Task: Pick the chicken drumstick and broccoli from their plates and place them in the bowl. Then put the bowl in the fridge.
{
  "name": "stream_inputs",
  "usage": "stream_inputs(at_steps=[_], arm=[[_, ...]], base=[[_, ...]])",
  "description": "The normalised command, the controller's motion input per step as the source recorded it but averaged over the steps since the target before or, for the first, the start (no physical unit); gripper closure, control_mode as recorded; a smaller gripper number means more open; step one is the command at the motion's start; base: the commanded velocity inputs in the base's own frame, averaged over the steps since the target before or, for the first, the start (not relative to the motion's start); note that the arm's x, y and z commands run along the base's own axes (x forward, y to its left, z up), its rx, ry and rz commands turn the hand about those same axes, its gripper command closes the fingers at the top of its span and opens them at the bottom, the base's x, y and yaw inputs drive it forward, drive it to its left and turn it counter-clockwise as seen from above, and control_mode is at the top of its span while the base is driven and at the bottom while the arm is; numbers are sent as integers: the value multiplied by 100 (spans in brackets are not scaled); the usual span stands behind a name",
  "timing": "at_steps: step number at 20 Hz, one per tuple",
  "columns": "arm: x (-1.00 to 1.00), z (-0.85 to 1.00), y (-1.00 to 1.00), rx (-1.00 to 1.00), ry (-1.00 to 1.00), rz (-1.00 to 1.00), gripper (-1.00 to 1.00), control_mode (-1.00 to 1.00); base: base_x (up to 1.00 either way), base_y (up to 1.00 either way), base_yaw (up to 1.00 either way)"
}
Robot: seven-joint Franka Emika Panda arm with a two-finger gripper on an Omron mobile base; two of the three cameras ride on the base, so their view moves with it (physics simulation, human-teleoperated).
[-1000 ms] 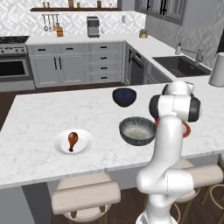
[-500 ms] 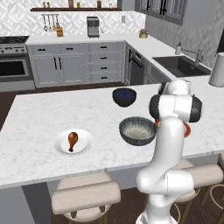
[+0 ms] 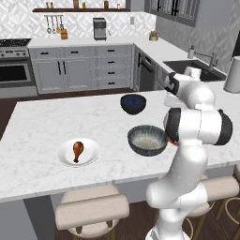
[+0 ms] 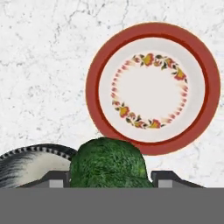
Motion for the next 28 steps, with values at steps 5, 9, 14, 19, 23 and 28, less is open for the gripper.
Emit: stream_inputs(at_steps=[5, 9, 14, 19, 23, 28], arm=[[-100, 86, 84, -1, -11, 12, 100, -100], [-51, 6, 100, -14, 0, 19, 100, -100], [25, -17, 58, -17, 0, 18, 100, -100], [33, -42, 8, -6, 0, 6, 100, -100], [6, -48, 11, 0, 0, 6, 100, -100], [9, -47, 7, 4, 0, 1, 100, -100]], base=[[0, 0, 0], [0, 0, 0], [0, 0, 0], [0, 0, 0], [0, 0, 0], [0, 0, 0]])
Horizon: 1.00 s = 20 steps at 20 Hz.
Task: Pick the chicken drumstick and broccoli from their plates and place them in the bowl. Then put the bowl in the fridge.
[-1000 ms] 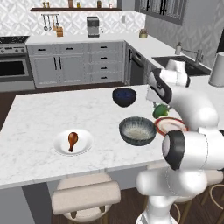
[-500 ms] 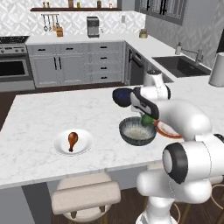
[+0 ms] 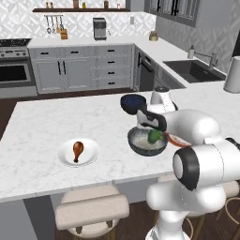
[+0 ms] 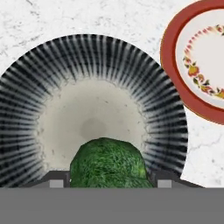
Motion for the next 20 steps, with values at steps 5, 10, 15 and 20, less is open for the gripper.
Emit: stream_inputs(at_steps=[5, 10, 15, 20], arm=[[28, -20, 1, 2, 0, 2, 100, -100], [33, 0, 2, 0, 0, 0, -100, -100], [6, 0, 0, 0, 0, 0, -100, -100], [0, 4, 1, -1, 0, 0, -100, -100]], base=[[0, 0, 0], [0, 0, 0], [0, 0, 0], [0, 0, 0]])
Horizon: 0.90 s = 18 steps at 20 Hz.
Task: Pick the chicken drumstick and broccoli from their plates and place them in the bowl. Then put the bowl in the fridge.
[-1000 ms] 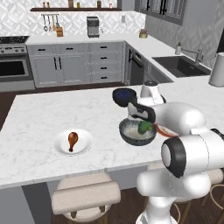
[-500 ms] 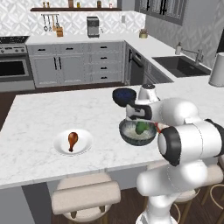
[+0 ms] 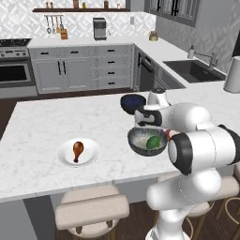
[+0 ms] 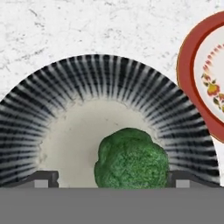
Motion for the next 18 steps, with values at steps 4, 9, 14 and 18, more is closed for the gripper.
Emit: stream_inputs(at_steps=[4, 9, 14, 18], arm=[[0, 63, 40, -7, 10, 2, -100, -100], [-12, 83, 98, 0, 7, 9, -100, -100], [-13, 69, 100, 0, 7, 7, -100, -100], [0, 3, 100, 6, 12, 11, -100, -100]], base=[[0, 0, 0], [0, 0, 0], [0, 0, 0], [0, 0, 0]])
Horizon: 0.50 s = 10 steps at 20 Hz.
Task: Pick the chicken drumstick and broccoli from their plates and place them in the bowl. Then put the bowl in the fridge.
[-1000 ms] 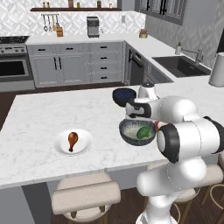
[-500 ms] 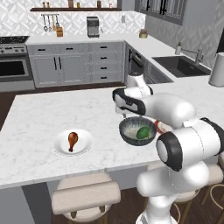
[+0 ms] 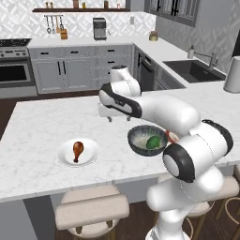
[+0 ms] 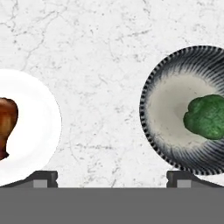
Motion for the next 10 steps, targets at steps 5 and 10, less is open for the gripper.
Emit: stream_inputs(at_steps=[5, 10], arm=[[-2, -44, 100, 4, 0, 11, -100, -100], [4, -71, 97, 6, 2, 2, -100, -100]], base=[[0, 0, 0], [0, 0, 0]])
